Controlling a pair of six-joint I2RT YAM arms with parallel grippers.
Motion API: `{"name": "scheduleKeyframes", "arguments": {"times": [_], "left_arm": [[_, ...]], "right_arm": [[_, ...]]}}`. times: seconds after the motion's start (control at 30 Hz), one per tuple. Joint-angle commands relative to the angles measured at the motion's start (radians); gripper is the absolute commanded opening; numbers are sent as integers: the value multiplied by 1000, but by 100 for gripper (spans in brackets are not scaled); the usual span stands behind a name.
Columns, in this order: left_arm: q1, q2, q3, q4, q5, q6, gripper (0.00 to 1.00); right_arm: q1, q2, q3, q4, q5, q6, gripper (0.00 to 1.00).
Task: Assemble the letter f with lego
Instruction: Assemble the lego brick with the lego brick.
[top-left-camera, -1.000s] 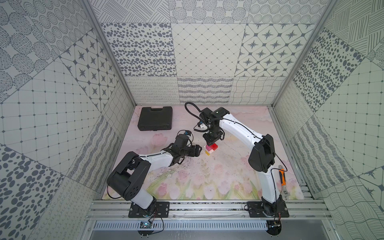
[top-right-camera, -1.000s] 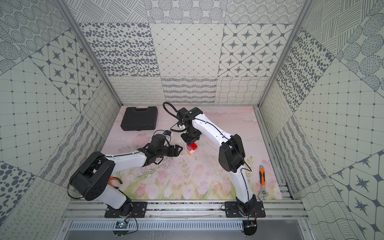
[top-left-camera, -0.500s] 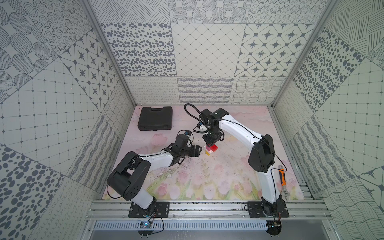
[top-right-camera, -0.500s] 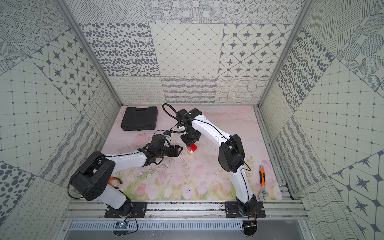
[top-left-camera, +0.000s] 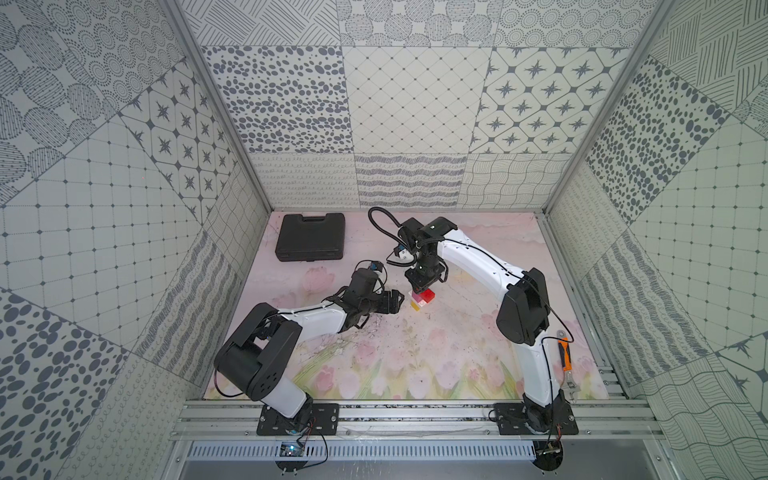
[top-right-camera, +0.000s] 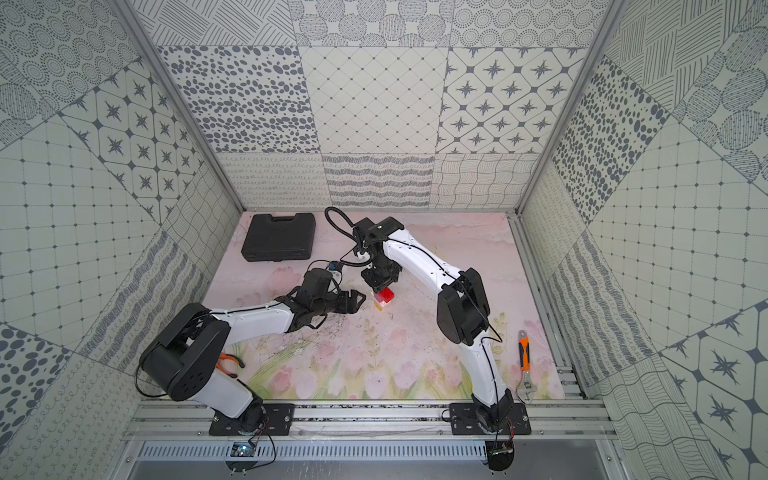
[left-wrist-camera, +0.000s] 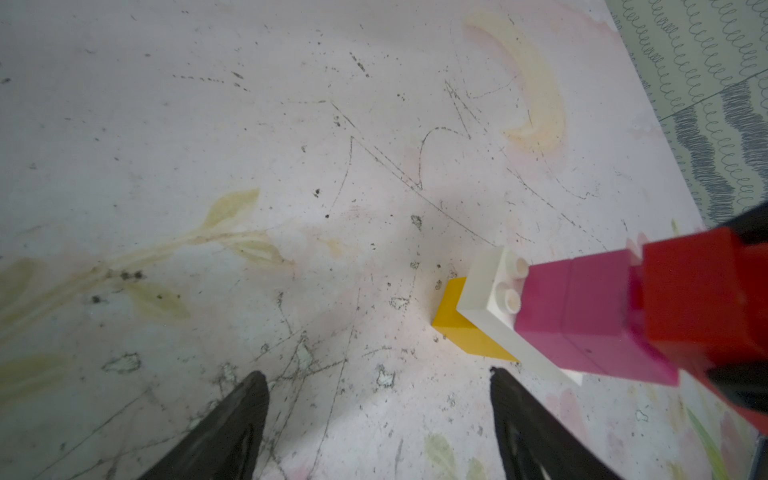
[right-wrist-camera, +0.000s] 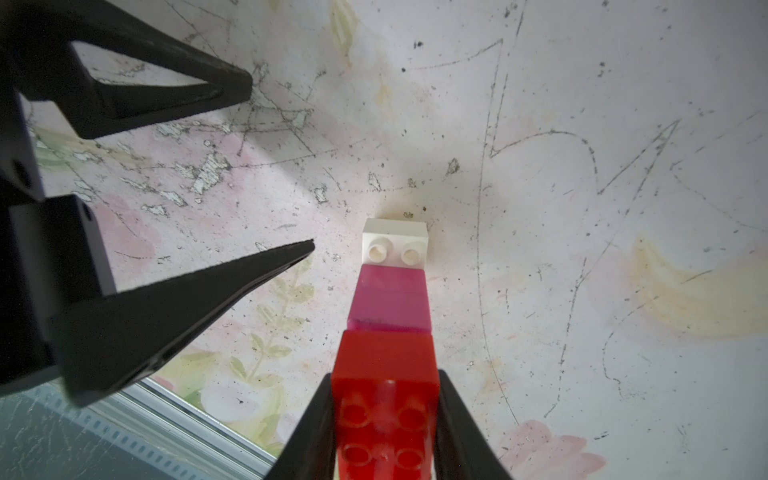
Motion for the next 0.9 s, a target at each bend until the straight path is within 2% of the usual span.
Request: {"name": "scheduleKeyframes", "arguments": {"times": [0.0, 0.87], "left_arm": [[-3, -3, 9, 20, 13, 23, 85], [-4, -18, 1, 17, 7, 26, 84]], "right_arm": [[6, 1, -13, 8, 12, -3, 35], [27, -9, -128, 25, 82, 85, 35]]}}
